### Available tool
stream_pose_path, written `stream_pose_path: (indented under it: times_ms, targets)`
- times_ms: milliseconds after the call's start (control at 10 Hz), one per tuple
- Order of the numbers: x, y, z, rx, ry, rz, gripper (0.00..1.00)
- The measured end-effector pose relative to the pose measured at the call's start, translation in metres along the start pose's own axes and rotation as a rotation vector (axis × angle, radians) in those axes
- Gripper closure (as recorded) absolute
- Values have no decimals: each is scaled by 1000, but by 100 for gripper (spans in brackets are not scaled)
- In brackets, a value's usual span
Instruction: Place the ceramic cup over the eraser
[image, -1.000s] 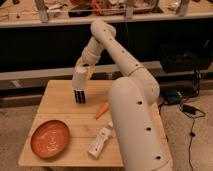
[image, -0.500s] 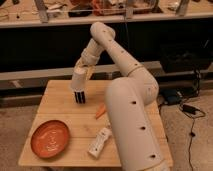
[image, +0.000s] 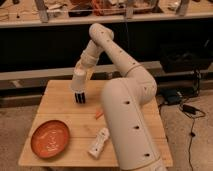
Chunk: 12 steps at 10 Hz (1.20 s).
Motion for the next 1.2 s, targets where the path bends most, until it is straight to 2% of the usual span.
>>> stream_pose_path:
  times_ms: [100, 300, 400, 1200]
  targets:
    - [0, 2, 3, 2, 1, -3, 81]
    - [2, 5, 5, -3, 3, -4, 96]
    - [1, 4, 8, -9, 3, -8, 100]
    - [9, 11, 27, -22, 5, -10, 100]
